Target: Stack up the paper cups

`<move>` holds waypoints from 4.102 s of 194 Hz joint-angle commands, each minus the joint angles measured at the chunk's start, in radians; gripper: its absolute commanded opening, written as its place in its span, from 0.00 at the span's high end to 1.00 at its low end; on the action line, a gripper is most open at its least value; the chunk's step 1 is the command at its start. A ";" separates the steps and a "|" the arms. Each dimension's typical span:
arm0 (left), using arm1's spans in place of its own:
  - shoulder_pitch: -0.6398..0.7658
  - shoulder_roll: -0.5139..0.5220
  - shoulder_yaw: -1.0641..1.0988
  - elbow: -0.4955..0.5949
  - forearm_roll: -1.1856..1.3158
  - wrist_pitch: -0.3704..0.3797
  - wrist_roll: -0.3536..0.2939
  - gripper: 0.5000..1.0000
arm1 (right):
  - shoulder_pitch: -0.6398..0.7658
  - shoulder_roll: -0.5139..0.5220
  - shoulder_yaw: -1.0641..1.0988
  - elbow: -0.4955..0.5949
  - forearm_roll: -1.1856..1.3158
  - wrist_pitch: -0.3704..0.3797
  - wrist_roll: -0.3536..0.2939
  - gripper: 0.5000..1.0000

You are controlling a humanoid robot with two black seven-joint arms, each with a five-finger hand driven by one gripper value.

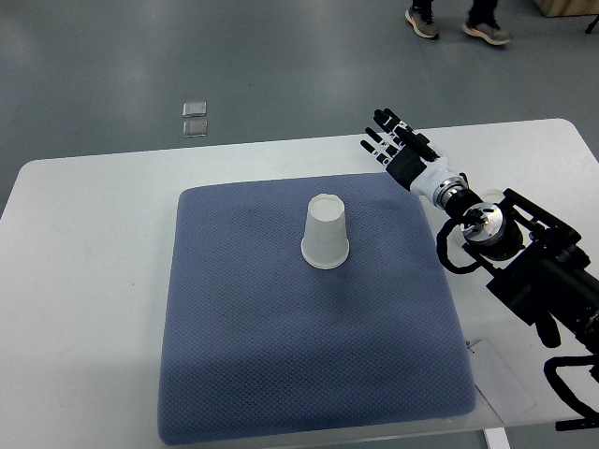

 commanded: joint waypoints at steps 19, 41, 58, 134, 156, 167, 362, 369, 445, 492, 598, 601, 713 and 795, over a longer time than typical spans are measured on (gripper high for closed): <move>0.000 0.000 -0.001 0.000 0.000 0.000 0.000 0.00 | 0.000 -0.002 0.000 0.000 0.001 0.000 0.000 0.15; 0.000 0.000 -0.001 0.001 -0.002 0.000 0.000 0.00 | 0.002 -0.002 0.000 0.000 0.001 0.000 0.000 0.15; 0.000 0.000 -0.001 0.009 -0.002 0.000 0.000 0.00 | 0.002 0.000 -0.003 0.002 0.001 0.000 0.000 0.15; 0.000 0.000 -0.001 0.009 -0.002 0.000 0.000 0.00 | 0.072 -0.028 -0.044 0.002 -0.050 0.005 -0.014 0.16; 0.000 0.000 -0.001 0.011 -0.002 0.000 0.000 0.00 | 0.135 -0.080 -0.124 0.003 -0.144 0.005 -0.067 0.16; 0.000 0.000 -0.001 0.009 -0.002 0.000 0.000 0.00 | 0.170 -0.106 -0.182 0.003 -0.200 0.003 -0.090 0.16; -0.002 0.000 -0.001 0.009 -0.002 0.000 0.000 0.00 | 1.192 -0.520 -1.477 0.477 -0.905 0.419 -0.272 0.15; 0.000 0.000 -0.001 0.009 -0.002 0.000 0.000 0.00 | 1.209 -0.520 -1.491 0.497 -0.905 0.419 -0.276 0.15; 0.000 0.000 -0.001 0.009 -0.002 0.000 0.000 0.00 | 1.312 -0.581 -1.569 0.621 -0.900 0.419 -0.299 0.16; -0.002 0.000 -0.001 0.009 -0.002 0.000 0.000 0.00 | 1.221 -0.595 -1.560 0.617 -0.900 0.419 -0.298 0.16; 0.000 0.000 -0.001 0.009 -0.002 0.000 0.000 0.00 | 0.974 -0.617 -1.551 0.595 -0.894 0.147 -0.296 0.16; -0.002 0.000 -0.001 0.009 -0.002 0.000 0.000 0.00 | 0.969 -0.617 -1.551 0.595 -0.894 0.143 -0.296 0.17; -0.002 0.000 -0.001 0.009 -0.002 0.000 0.000 0.00 | 0.795 -0.574 -1.485 0.525 -0.891 0.006 -0.291 0.17; -0.002 0.000 -0.001 0.009 -0.002 0.000 0.000 0.00 | 0.713 -0.549 -1.448 0.465 -0.892 -0.017 -0.295 0.17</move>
